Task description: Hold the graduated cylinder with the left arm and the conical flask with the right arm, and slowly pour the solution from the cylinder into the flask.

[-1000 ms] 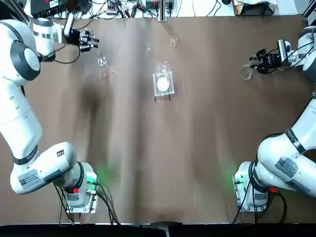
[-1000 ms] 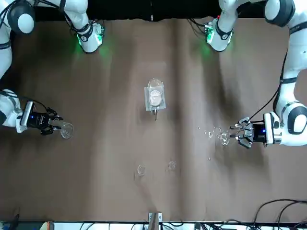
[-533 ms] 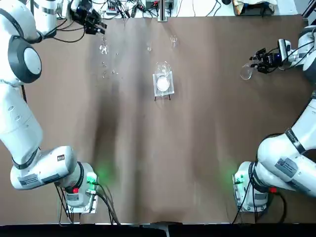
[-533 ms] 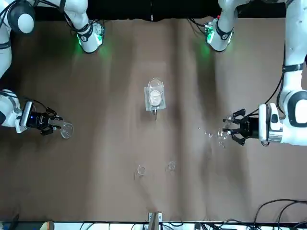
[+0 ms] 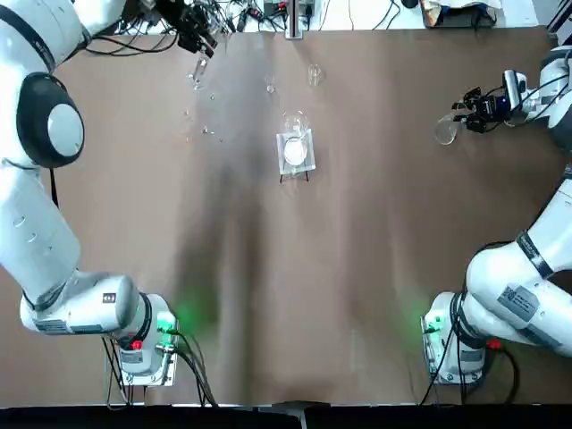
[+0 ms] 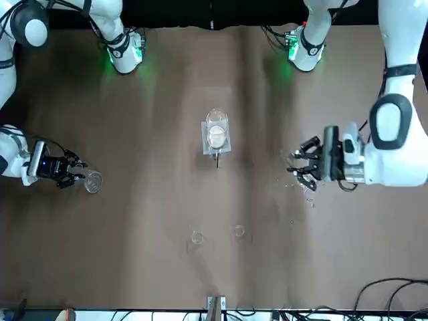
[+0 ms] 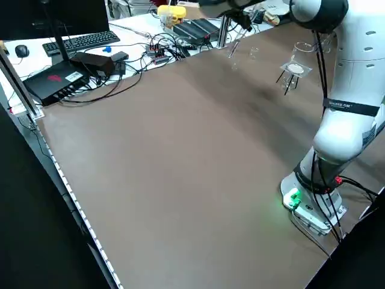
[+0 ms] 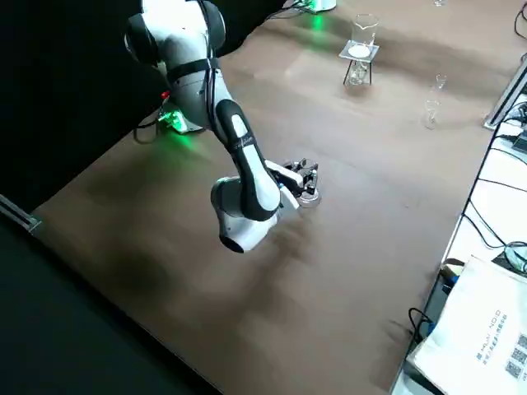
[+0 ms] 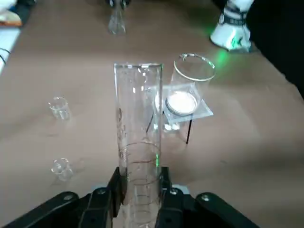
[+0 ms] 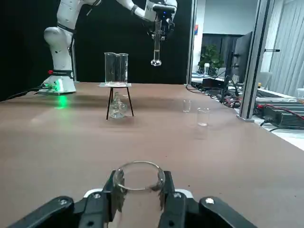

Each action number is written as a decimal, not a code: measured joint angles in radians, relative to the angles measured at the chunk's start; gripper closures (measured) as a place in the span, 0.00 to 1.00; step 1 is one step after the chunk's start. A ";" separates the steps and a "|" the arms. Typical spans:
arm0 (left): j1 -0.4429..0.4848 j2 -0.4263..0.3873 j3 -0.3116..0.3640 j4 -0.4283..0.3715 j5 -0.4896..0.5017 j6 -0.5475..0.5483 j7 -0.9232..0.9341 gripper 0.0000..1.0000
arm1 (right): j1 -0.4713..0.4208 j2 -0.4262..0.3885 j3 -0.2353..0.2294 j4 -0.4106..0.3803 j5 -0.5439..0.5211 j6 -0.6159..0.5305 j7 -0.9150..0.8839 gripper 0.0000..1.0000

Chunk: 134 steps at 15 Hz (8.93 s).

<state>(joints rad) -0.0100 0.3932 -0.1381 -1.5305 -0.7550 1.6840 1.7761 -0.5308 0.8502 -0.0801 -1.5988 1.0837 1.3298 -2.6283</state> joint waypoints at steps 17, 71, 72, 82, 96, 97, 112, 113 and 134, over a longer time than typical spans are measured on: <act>-0.343 -0.056 0.000 -0.002 0.349 0.047 -0.288 0.66 | 0.012 -0.102 0.001 0.208 -0.098 -0.002 0.243 0.61; -0.665 -0.037 0.000 -0.027 0.945 0.102 -0.761 0.66 | 0.543 -0.491 0.028 0.188 -0.248 0.153 0.919 0.61; -0.668 -0.037 0.000 -0.027 0.952 0.102 -0.761 0.66 | 0.545 -0.491 0.028 0.187 -0.250 0.158 0.919 0.61; -0.682 -0.037 0.000 -0.027 1.004 0.102 -0.766 0.66 | 0.612 -0.498 0.028 0.186 -0.293 0.192 0.940 0.61; -0.697 -0.037 0.000 -0.027 1.046 0.102 -0.766 0.66 | 0.720 -0.512 0.028 0.186 -0.363 0.238 1.042 0.61; -0.697 -0.037 0.000 -0.027 1.046 0.102 -0.766 0.66 | 0.728 -0.512 0.028 0.186 -0.370 0.239 1.048 0.61; -0.530 -0.042 0.004 -0.015 0.592 0.108 -0.625 0.66 | 0.797 -0.513 0.028 0.186 -0.403 0.269 1.141 0.61; -0.505 -0.043 0.004 -0.015 0.542 0.108 -0.590 0.66 | 0.813 -0.513 0.028 0.186 -0.405 0.278 1.166 0.61; 0.236 0.202 0.012 -0.040 -0.234 -0.157 0.398 0.66 | 1.277 -0.541 0.030 0.186 -0.936 0.367 1.803 0.61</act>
<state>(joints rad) 0.2261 0.5956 -0.1260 -1.5702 -0.9892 1.5270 2.1741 0.7461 0.3093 -0.0504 -1.4128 0.1481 1.6972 -0.8253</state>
